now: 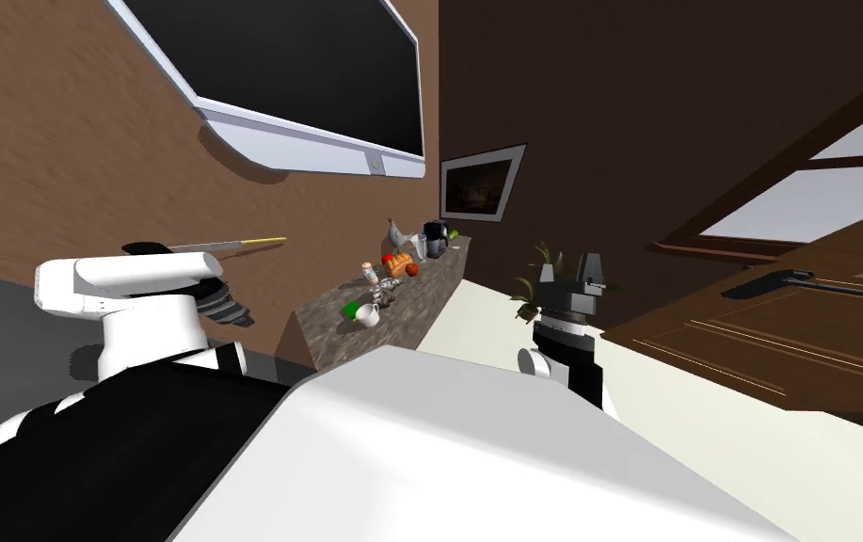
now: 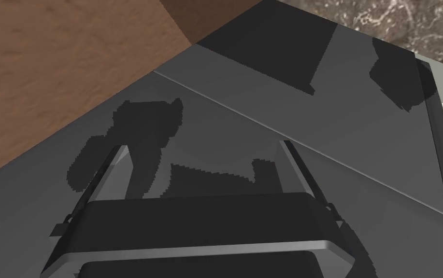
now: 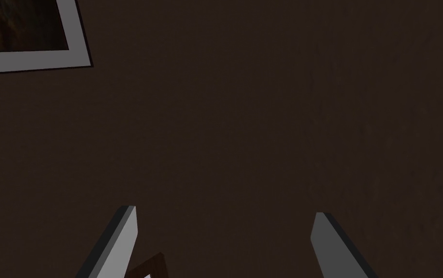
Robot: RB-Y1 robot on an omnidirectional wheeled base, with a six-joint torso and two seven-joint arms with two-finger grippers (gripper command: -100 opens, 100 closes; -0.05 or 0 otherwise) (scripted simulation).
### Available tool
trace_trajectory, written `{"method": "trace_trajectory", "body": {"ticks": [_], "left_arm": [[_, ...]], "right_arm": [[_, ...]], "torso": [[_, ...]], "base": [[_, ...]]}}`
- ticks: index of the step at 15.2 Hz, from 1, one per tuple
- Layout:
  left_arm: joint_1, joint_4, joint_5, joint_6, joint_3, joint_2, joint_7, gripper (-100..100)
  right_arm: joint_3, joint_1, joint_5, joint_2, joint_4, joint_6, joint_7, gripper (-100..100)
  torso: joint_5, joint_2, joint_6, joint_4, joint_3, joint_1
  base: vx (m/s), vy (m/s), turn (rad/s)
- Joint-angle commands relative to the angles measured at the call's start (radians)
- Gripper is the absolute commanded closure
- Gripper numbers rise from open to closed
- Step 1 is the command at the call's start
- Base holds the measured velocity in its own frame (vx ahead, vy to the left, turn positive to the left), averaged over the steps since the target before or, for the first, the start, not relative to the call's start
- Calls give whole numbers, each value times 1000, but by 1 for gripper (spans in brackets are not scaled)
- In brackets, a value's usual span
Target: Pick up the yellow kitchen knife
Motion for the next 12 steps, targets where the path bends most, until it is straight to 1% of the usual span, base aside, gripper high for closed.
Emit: {"method": "trace_trajectory", "body": {"ticks": [1,2,4,5,8,9,10,11,12], "left_arm": [[3,32,25,-6,18,45,-6,-100],[3,32,25,-6,18,45,-6,-100],[8,73,59,-17,41,98,-15,-100],[8,73,59,-17,41,103,-15,-100],[15,128,105,-33,71,179,-28,-100],[15,128,105,-33,71,179,-28,-100],[17,145,119,-37,81,202,-32,-100],[17,145,119,-37,81,202,-32,-100],[19,160,132,-41,89,224,-35,-100]], "right_arm": [[0,0,0,0,0,0,0,0],[0,0,0,0,0,0,0,0],[0,0,0,0,0,0,0,0],[0,0,0,0,0,0,0,0],[0,0,0,0,0,0,0,0],[0,0,0,0,0,0,0,0],[0,0,0,0,0,0,0,0],[0,0,0,0,0,0,0,0],[0,0,0,0,0,0,0,0]], "torso": [[0,0,0,0,0,0],[0,0,0,0,0,0],[0,-1,0,0,0,0],[0,-2,0,0,-1,1],[0,-3,0,-1,-2,0],[0,-3,1,-1,-2,0],[0,-3,0,-1,-2,0],[0,-3,0,-1,-2,0],[0,-2,0,-1,-1,0]], "base": [[61,17,-146],[58,24,-89],[76,29,-128],[87,38,-119],[92,29,-154],[89,34,-115],[78,29,-74],[61,22,-57],[56,20,-75]]}}
